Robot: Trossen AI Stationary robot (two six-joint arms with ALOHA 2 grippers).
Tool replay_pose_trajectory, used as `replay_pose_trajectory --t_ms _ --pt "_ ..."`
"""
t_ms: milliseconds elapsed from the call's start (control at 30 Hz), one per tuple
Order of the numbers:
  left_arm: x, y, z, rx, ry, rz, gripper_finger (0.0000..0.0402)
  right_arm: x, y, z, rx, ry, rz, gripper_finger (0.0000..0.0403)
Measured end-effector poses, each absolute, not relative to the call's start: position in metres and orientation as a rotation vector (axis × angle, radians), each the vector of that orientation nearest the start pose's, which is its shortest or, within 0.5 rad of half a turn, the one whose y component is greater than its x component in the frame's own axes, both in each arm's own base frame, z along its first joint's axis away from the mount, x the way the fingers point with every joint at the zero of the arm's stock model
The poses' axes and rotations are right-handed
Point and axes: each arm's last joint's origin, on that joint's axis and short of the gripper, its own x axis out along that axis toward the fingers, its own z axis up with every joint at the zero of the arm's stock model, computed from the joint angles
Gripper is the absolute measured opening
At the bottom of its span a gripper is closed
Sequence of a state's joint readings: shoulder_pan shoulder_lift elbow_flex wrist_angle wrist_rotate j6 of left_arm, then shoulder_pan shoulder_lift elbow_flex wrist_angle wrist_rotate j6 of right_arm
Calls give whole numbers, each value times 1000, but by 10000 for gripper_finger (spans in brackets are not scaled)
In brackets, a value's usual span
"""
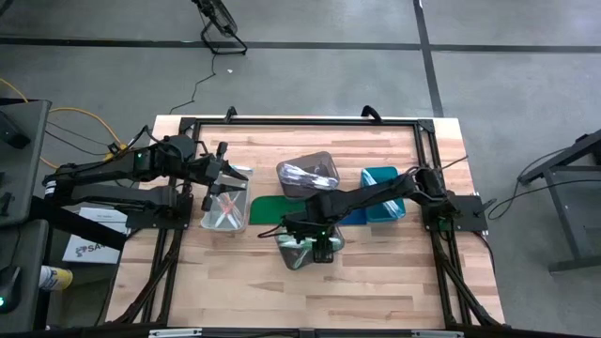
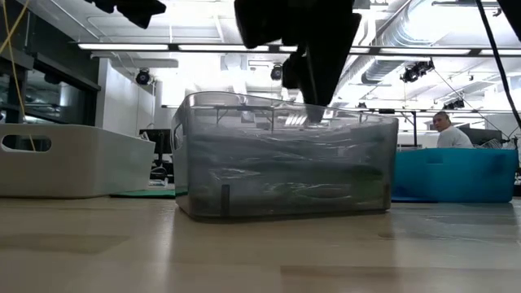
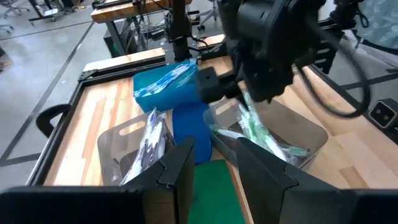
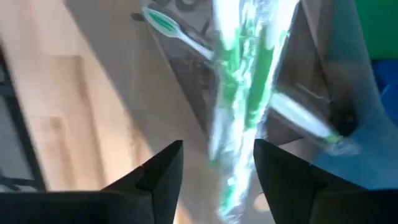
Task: Pick & Place Toothbrushes
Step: Put the blue toothbrush into the blue bin
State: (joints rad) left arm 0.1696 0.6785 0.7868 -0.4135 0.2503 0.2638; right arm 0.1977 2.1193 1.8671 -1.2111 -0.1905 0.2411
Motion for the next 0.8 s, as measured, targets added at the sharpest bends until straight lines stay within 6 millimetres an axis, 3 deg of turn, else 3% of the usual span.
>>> replay_pose_trajectory --t_ms 600,800 --pt "142 21 326 209 309 6 115 372 92 302 308 1378 -11 192" --pt "143 24 325 179 329 117 115 345 89 340 199 1252 -92 186"
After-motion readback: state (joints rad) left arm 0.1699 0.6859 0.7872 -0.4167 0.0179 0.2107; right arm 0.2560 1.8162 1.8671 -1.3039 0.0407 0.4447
